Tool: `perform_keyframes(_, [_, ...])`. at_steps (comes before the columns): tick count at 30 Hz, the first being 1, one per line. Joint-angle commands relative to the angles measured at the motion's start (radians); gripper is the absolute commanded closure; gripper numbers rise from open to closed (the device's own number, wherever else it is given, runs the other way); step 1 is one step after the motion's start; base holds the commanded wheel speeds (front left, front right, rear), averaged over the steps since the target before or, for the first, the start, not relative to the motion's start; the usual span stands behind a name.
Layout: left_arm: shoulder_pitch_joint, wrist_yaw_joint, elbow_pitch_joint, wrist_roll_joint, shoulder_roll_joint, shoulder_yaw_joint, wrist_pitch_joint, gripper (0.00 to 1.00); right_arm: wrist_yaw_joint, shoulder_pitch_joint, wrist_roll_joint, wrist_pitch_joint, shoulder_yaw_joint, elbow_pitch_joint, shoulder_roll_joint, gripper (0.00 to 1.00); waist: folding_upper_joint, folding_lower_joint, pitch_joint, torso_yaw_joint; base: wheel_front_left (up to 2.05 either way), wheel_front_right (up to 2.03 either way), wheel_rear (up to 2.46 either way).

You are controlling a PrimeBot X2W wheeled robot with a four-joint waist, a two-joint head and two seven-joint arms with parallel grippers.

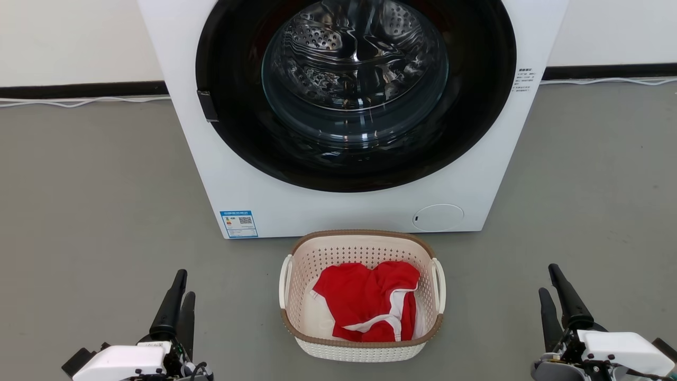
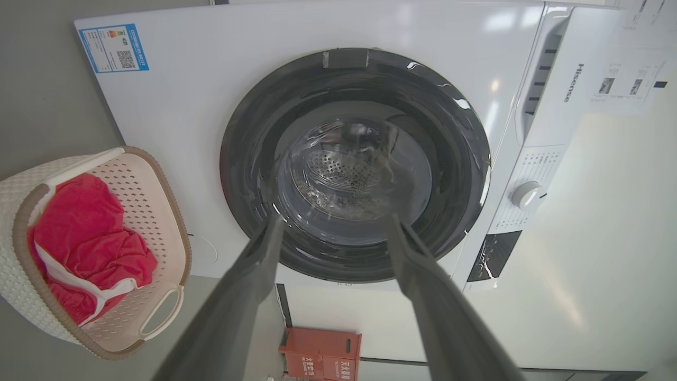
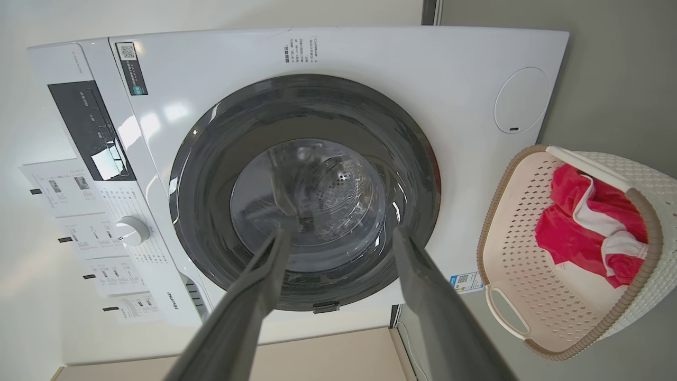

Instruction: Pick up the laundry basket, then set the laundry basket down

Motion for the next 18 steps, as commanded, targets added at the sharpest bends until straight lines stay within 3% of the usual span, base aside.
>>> perform_keyframes(1, [-0.026,-0.001,-0.032,0.011,0.007,0.001,-0.005,0.0,0.002,-0.025,-0.011,-0.011,0.006,-0.033,-0.006,0.0,0.0,-0.0003,0.0,0.0,0.0,0.0,0.0])
perform_keyframes(9, [-0.022,-0.001,-0.032,0.088,0.008,-0.003,-0.028,0.0,0.002,-0.027,-0.092,-0.035,0.019,-0.042,-0.015,0.0,0.0,-0.0003,0.001,-0.001,0.0,0.0,0.0])
perform_keyframes(18, [-0.021,-0.002,-0.035,0.231,0.009,0.0,-0.054,0.0,0.003,-0.036,-0.285,-0.061,0.028,-0.05,-0.029,0.0,0.0,-0.0003,0.003,-0.003,0.0,0.0,0.0])
